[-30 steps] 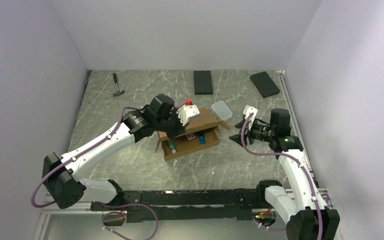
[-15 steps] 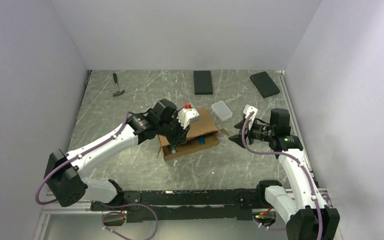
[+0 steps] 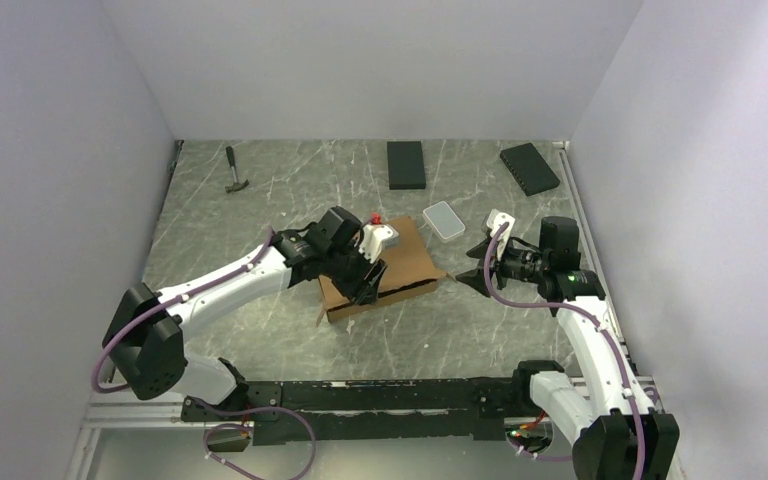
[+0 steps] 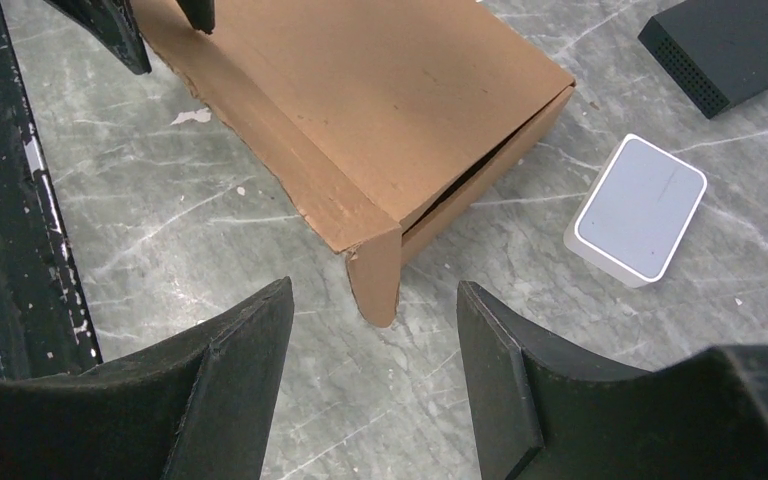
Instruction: Fold the paper box
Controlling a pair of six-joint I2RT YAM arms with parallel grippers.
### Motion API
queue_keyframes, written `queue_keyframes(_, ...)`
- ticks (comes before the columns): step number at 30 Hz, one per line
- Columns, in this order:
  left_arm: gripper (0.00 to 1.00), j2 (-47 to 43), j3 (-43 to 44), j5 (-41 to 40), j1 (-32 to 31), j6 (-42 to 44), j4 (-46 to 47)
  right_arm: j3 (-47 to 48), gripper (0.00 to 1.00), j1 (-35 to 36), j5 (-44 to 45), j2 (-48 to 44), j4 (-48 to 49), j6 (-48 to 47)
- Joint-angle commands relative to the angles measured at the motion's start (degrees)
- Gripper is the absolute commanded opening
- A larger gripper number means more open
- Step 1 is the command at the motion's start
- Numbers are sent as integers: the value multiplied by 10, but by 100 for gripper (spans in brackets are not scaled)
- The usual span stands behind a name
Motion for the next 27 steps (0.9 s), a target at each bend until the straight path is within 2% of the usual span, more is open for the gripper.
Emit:
queue_keyframes(1, 58, 9, -12, 13, 7, -46, 11, 11, 65, -2, -20, 1, 14, -2)
queue_keyframes(5, 60, 34, -24, 26, 18, -65, 13, 8, 65, -2, -21, 4, 19, 3)
queue_keyframes(12, 62, 74, -23, 100, 29, -92, 26, 8, 65, -2, -27, 15, 19, 8)
queue_keyframes(15, 67, 76, -21, 110, 33, -99, 28, 8, 65, -2, -29, 22, 18, 8)
queue_keyframes(21, 83, 26, -29, 134, 41, -121, 52, 10, 65, -2, -41, 41, 16, 12)
queue_keyframes(27, 84, -39, -57, 157, 63, -152, 98, -2, 63, -2, -47, 47, 50, 47)
